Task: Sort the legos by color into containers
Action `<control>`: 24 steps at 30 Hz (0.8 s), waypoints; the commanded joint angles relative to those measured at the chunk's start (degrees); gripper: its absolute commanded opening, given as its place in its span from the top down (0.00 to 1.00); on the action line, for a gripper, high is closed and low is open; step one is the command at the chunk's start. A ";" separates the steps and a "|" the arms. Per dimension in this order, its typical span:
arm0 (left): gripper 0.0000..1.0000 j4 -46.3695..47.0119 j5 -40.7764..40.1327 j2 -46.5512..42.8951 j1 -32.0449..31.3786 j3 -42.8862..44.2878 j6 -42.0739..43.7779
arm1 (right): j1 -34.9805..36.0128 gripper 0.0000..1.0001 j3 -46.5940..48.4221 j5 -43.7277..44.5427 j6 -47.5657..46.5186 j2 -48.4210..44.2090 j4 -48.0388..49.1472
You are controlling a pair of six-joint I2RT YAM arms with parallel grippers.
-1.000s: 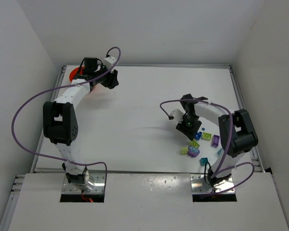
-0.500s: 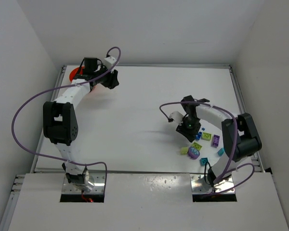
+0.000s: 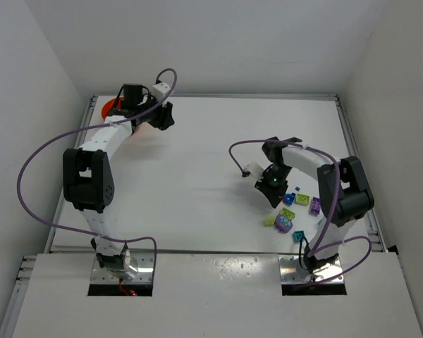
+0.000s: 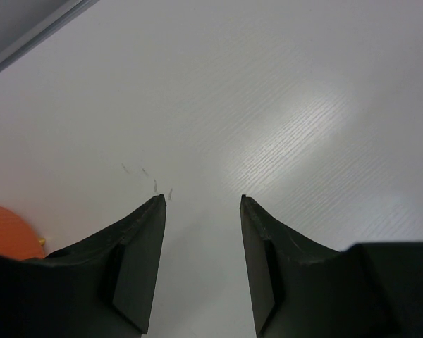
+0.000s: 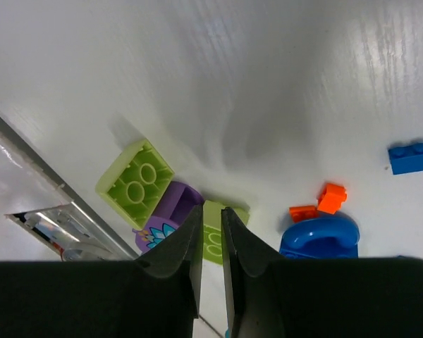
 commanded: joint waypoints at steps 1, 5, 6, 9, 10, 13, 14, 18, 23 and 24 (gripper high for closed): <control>0.48 1.96 1.42 0.01 -0.30 0.42 -0.31 | -0.35 0.84 -0.30 -0.06 0.47 -0.44 -1.00; 0.48 1.96 1.42 0.01 -0.30 0.42 -0.31 | -1.40 0.84 -1.97 5.83 4.70 -0.44 2.87; 0.48 1.96 1.42 0.01 -0.30 0.42 -0.31 | -1.41 0.84 -2.67 8.11 4.70 -0.44 3.83; 0.48 1.96 0.89 0.01 -0.30 1.12 -1.62 | -2.02 0.84 -3.90 11.81 4.70 0.09 5.07; 0.48 1.96 1.41 0.01 -0.30 1.13 -2.23 | -2.02 0.84 -3.91 12.35 4.70 0.69 5.07; 0.48 1.96 1.42 0.53 -0.30 1.74 -2.24 | -3.08 0.84 -3.91 14.28 5.93 0.70 7.17; 0.48 1.96 1.94 0.53 -0.30 1.74 -2.24 | -3.60 0.84 -3.91 15.50 6.63 1.22 7.18; 0.48 2.48 1.94 0.53 -0.30 1.74 -2.24 | -4.92 0.84 -3.91 19.20 7.86 1.84 10.52; 0.48 2.48 1.94 0.53 -0.30 1.74 -2.24 | -5.98 0.75 -3.21 23.42 9.44 3.07 14.47; 0.48 2.48 1.94 0.53 -0.30 1.74 -2.24 | -6.67 0.72 -2.68 22.90 9.45 3.07 14.48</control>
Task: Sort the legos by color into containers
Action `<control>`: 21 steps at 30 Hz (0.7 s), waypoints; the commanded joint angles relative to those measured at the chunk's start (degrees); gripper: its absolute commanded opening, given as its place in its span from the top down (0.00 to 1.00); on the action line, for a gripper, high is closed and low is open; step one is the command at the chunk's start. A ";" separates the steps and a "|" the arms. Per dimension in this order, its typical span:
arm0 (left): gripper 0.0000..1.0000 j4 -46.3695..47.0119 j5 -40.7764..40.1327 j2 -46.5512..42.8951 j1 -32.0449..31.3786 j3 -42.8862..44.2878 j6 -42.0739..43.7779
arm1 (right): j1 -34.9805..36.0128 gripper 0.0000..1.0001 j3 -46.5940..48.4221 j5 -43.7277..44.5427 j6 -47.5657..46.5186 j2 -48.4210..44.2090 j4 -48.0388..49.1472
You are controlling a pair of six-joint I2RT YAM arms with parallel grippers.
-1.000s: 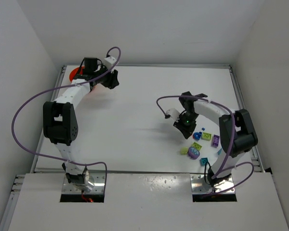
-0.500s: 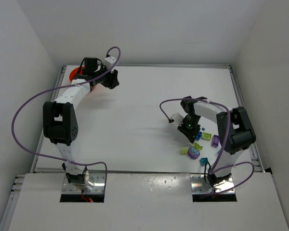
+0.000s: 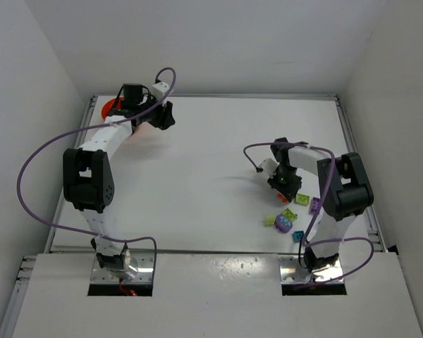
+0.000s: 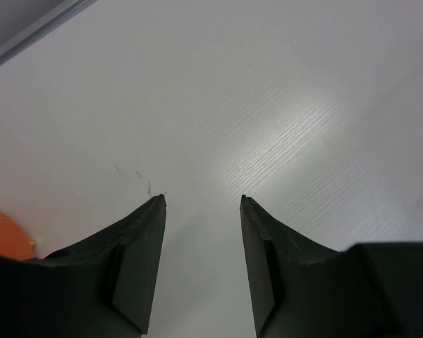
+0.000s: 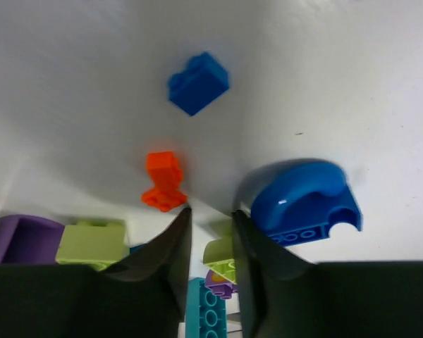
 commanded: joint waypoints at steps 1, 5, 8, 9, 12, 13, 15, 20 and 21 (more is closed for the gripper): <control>0.48 2.07 1.37 0.49 -0.30 1.74 -0.36 | -1.52 0.68 1.93 2.05 1.82 1.17 1.76; 0.48 2.07 1.37 0.49 0.23 1.21 -0.36 | -2.05 0.62 3.34 -4.00 1.03 0.65 -0.89; 0.48 2.07 1.37 0.49 0.23 0.69 -0.36 | -2.05 0.61 3.96 -11.37 -0.64 -1.46 -4.31; 0.48 2.07 1.37 0.49 0.23 0.69 -0.36 | -2.05 0.61 4.57 -13.49 -1.25 -2.85 -5.97; 0.48 2.07 1.37 0.49 0.23 0.69 -0.36 | -1.36 0.57 4.57 -16.94 -2.83 -3.92 -7.03; 0.48 2.07 1.37 0.49 0.23 0.69 -0.36 | -1.35 0.57 4.57 -16.94 -2.84 -3.92 -7.04; 0.48 2.07 1.37 0.49 0.23 0.69 -0.36 | -0.83 0.55 4.57 -16.94 -2.84 -3.92 -6.17; 0.48 2.60 1.37 0.49 0.23 0.69 -0.89 | -0.82 0.53 6.33 -11.06 -0.99 -1.81 -2.03; 0.48 2.60 1.37 0.49 0.23 0.69 -1.50 | -0.21 0.53 6.33 -10.01 -0.99 -0.94 -1.25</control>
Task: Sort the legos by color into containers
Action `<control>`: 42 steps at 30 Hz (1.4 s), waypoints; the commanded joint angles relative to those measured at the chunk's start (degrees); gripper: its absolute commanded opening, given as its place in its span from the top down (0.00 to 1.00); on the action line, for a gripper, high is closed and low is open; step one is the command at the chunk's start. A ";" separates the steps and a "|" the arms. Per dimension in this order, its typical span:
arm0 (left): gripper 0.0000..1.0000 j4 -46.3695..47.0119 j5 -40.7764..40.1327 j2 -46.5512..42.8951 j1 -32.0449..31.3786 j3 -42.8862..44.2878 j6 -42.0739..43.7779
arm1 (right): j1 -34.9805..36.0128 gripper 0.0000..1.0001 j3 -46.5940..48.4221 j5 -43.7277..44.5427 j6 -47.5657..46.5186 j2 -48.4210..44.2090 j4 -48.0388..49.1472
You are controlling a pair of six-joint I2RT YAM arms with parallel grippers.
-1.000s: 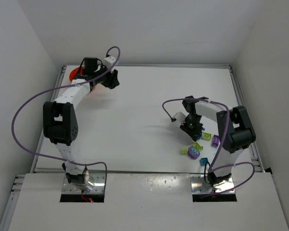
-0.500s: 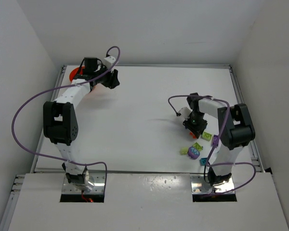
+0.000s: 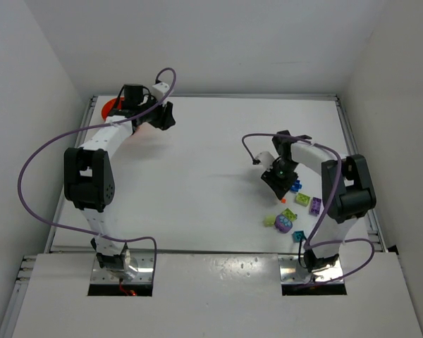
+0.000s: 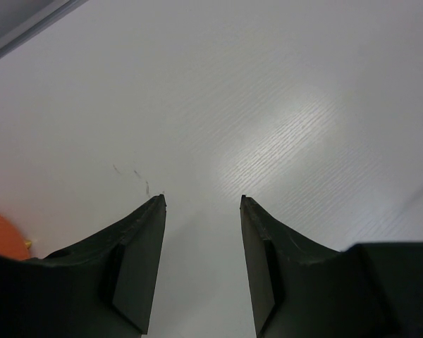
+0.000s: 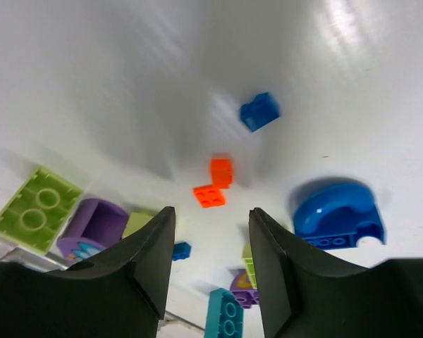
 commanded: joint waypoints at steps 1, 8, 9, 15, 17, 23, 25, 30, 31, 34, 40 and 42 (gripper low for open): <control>0.48 2.46 1.31 -0.10 0.20 0.69 -1.22 | 0.73 0.53 3.03 3.98 1.04 1.79 3.66; 0.48 2.46 0.25 -0.10 0.20 0.16 -1.83 | 2.31 0.53 4.18 5.05 0.52 4.79 5.07; 0.48 2.46 0.25 -0.10 0.20 0.16 -1.83 | 2.31 0.53 4.18 4.53 0.52 4.79 5.07; 0.48 2.99 0.25 -0.10 0.20 0.16 -1.83 | 3.46 0.54 4.18 4.00 -0.01 5.93 5.07; 0.48 2.99 -0.27 -0.10 0.20 0.16 -1.83 | 3.98 0.57 4.18 4.00 -0.01 5.93 5.07; 0.48 2.99 -0.27 -0.10 0.20 0.16 -1.83 | 3.98 0.61 1.55 5.05 -0.54 5.32 5.60; 0.46 2.99 -0.27 -0.10 0.20 0.16 -1.83 | 3.98 0.62 0.05 5.58 -0.54 4.71 5.60; 0.46 2.99 0.25 0.43 0.20 0.68 -1.83 | 3.98 0.66 -0.48 6.11 -1.07 4.70 5.60; 0.46 2.99 0.25 0.43 0.20 0.69 -1.83 | 3.98 0.66 -0.48 6.11 -1.07 4.70 5.60; 0.46 2.99 0.25 0.95 0.20 0.69 -1.83 | 3.98 0.68 -0.48 6.11 -1.07 4.70 6.12; 0.46 2.99 0.25 0.95 0.20 0.69 -1.83 | 4.51 0.76 0.57 5.58 -1.67 5.84 6.65; 0.46 2.99 0.25 0.95 0.20 0.69 -1.83 | 4.51 0.83 0.57 5.58 -1.68 5.85 6.65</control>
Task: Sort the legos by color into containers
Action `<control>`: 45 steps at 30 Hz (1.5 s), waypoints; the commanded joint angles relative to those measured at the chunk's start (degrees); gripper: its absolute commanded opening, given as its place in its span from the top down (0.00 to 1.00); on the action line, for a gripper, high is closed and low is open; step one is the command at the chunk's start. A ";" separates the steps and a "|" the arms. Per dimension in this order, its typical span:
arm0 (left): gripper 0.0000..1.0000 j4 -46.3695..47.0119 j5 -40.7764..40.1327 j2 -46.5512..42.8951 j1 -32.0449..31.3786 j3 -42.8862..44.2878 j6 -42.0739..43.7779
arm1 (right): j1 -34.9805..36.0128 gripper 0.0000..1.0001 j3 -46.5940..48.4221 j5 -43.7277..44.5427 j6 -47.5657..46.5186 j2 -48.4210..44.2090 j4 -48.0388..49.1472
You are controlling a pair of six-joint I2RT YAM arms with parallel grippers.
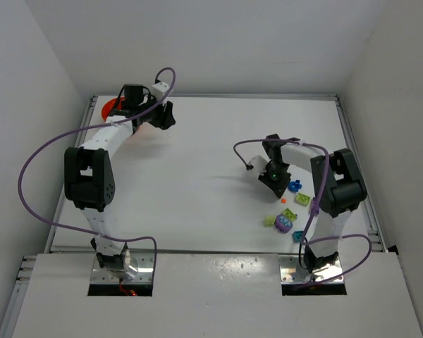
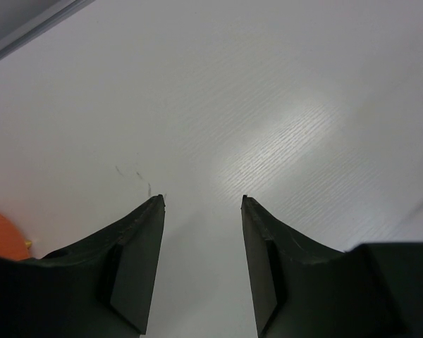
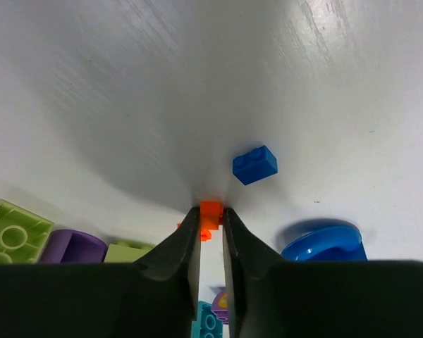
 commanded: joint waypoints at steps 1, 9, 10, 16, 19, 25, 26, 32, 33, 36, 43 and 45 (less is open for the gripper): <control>0.46 1.83 0.91 0.60 0.20 0.69 -0.57 | 0.42 0.85 -0.26 -0.34 -1.63 0.60 2.43; 0.26 -2.82 17.49 1.66 1.52 1.84 -5.99 | 0.42 0.94 5.35 -14.81 1.16 -4.49 -1.44; 0.24 -2.82 22.74 1.66 1.52 0.87 -7.41 | 0.42 0.94 6.41 -16.32 1.96 -5.37 -1.44; 0.22 1.47 34.91 1.66 0.91 -3.44 -20.41 | 0.42 0.98 16.26 -24.59 6.44 -6.79 0.23; 0.22 5.17 36.59 1.13 -0.32 -4.76 -26.57 | 0.42 0.99 18.37 -28.72 9.68 -6.78 5.84; 0.22 13.06 39.14 3.06 -2.08 -4.07 -39.99 | 3.14 1.00 21.45 -36.29 21.19 -6.00 19.56; 0.24 13.78 39.66 4.02 -2.78 -3.36 -41.77 | 3.67 1.00 22.06 -36.81 21.82 -5.99 20.53; 0.28 15.19 41.43 7.20 -6.38 0.69 -48.81 | 6.49 1.00 18.12 -37.35 25.42 -7.40 33.44; 0.28 15.19 41.43 7.20 -6.39 0.69 -49.34 | 7.19 1.00 17.42 -37.35 25.43 -8.09 34.94; 0.30 15.81 41.43 7.20 -8.06 0.69 -50.14 | 8.69 1.00 14.78 -37.35 25.95 -9.33 39.77; 0.33 16.86 41.95 7.72 -8.76 0.69 -51.81 | 11.24 1.00 12.75 -34.71 25.35 -10.56 44.79; 0.34 16.86 42.48 7.72 -8.76 0.69 -52.33 | 11.76 1.00 12.75 -34.18 25.34 -10.56 44.80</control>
